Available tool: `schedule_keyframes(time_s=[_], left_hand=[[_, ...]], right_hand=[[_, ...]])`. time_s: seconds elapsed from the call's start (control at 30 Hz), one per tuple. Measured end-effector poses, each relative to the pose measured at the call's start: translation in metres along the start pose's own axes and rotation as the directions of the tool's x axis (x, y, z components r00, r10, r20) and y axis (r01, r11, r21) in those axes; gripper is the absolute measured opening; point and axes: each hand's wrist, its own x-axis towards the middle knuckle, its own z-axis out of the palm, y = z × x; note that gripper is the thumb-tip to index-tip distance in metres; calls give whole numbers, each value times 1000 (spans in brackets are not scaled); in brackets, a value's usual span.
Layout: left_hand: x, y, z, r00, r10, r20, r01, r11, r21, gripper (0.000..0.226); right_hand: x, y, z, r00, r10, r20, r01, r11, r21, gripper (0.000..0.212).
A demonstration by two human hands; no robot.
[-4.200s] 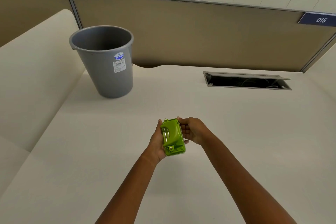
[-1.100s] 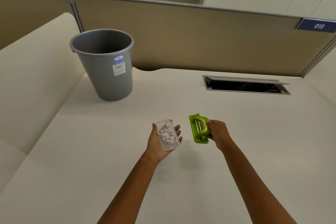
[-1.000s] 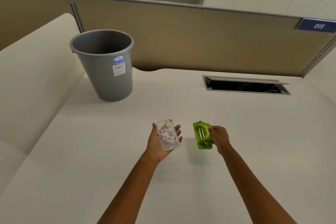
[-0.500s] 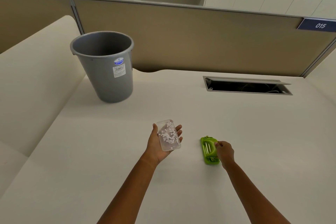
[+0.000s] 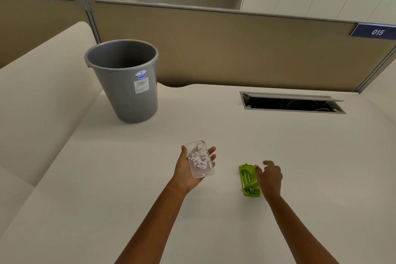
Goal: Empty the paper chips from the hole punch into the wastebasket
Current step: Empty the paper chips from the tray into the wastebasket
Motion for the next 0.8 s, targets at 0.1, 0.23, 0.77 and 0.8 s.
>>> schedule_keyframes(time_s=[0.1,0.23,0.77,0.8], left_hand=[[1,0,2,1000,2,0,-2,1000,11,60],[2,0,5,1000,2,7,-3,999,36,61],[-2,14,9,999,32,26,-32,999,24,68],[-2,14,9,999,40,18,-41,999,34,68]], right_hand=[[-9,-19,-2,992,-128,16,126,988,94,27],[-28,-52,0,948,-82,308,-65,897,438,24],[-67,-95,5,639,-158,753,-478,686,549,10],[-67,-97,6,640,-158,752,-477,686,550,9]])
